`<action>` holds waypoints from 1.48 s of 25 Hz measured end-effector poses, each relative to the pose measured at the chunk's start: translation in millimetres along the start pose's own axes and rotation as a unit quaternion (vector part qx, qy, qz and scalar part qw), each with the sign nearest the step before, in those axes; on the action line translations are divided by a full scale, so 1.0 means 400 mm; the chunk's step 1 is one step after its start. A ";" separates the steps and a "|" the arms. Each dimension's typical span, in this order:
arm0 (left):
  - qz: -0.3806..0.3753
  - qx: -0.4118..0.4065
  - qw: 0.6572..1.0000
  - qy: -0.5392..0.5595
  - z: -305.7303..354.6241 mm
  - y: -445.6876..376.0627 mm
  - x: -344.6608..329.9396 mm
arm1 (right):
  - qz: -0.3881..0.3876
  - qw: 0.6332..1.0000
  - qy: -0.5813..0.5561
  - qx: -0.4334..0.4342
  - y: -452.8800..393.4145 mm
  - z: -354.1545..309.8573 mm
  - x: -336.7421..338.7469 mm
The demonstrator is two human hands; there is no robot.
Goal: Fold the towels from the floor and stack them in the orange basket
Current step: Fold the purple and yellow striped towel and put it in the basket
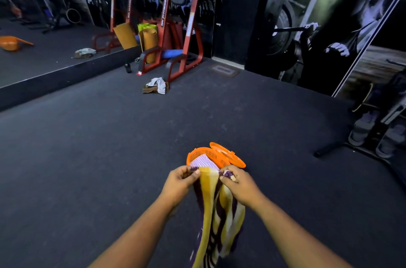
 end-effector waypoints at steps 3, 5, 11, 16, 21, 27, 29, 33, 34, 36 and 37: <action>0.039 -0.044 0.998 0.012 0.011 0.012 0.004 | -0.071 0.991 0.114 -0.014 0.007 0.035 0.008; 0.070 -0.073 0.994 -0.029 0.019 0.012 0.013 | -0.131 0.960 0.247 -0.009 0.009 0.053 0.019; -0.084 -0.156 0.815 -0.551 0.063 -0.007 -0.065 | -0.111 0.972 0.152 0.140 -0.015 -0.092 0.007; -0.035 -0.136 0.861 -0.489 0.089 -0.035 0.016 | -0.018 0.949 0.313 0.044 0.010 0.015 0.081; -0.069 -0.100 0.905 -0.408 0.071 -0.039 0.040 | -0.012 0.996 0.036 0.082 0.033 0.035 0.064; -0.074 -0.102 0.925 -0.359 0.105 -0.021 -0.014 | -0.115 0.987 0.093 0.067 0.065 -0.046 -0.061; -0.054 -0.106 0.931 -0.344 0.115 -0.009 -0.019 | -0.038 0.990 0.124 0.061 0.063 -0.051 -0.072; -0.013 -0.083 0.933 -0.351 0.108 -0.009 0.013 | 0.096 0.987 0.086 0.091 0.056 -0.016 -0.010; -0.008 -0.070 0.932 -0.356 0.105 -0.012 0.025 | 0.097 0.989 0.060 0.098 0.052 -0.007 0.005; -0.013 -0.027 0.939 -0.342 0.091 -0.016 0.039 | 0.104 0.993 -0.034 0.046 0.038 0.010 0.026; -0.023 0.006 0.955 -0.296 0.079 -0.014 0.041 | 0.119 0.988 -0.094 -0.011 0.032 0.022 0.032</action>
Point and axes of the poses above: each hand's wrist, its own y-axis away from the middle knuckle, its own x-axis out of the back of the hand, z = x × y, the point moved 5 cm from there along -y, towards the middle knuckle, and after that the axes turned 9 degrees about x, right-handed, at the moved point
